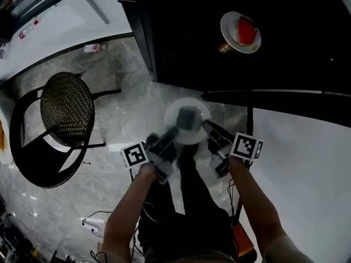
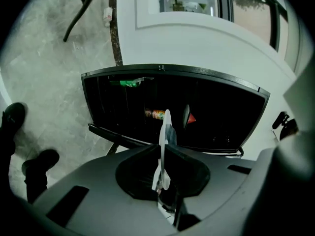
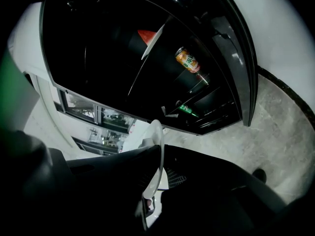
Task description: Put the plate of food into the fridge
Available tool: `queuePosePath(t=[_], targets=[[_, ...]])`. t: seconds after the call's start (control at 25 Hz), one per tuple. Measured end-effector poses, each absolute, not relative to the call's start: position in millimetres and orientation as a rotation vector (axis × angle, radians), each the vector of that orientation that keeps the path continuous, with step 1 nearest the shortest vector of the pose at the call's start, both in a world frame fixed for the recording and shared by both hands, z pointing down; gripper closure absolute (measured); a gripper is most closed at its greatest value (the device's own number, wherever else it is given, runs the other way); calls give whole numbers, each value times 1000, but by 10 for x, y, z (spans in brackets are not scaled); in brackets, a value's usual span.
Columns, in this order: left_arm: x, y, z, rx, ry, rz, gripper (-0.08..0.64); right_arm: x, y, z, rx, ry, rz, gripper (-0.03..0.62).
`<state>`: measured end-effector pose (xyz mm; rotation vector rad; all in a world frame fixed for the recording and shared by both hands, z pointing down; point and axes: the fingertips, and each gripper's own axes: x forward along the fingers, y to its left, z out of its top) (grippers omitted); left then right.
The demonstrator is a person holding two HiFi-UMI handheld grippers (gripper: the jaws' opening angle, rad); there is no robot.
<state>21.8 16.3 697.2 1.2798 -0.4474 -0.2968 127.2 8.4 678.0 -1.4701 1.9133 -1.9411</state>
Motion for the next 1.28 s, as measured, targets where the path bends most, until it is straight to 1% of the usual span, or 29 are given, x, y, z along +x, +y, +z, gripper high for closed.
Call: queuePosePath(t=[0.36, 0.56, 0.76, 0.92, 1.12, 1.28], targets=[[614, 233, 6899, 1252, -443, -353, 532, 1674, 92, 6735, -1454, 1919, -1862, 560], [733, 271, 6909, 1204, -455, -384, 532, 1778, 77, 6714, -1432, 1923, -1836, 560], [891, 248, 6692, 1236, -452, -405, 532, 1953, 90, 6556, -1414, 1920, -1771, 560], [976, 264, 6604, 1338, -454, -342, 532, 2026, 108, 6387, -1357, 1943, -1718, 561], [942, 192, 6726, 1409, -480, -266, 532, 2015, 92, 6600, -1336, 1918, -1751, 560], [878, 196, 6961, 1295, -505, -345, 532, 1962, 68, 6894, -1317, 1876, -1801, 560]])
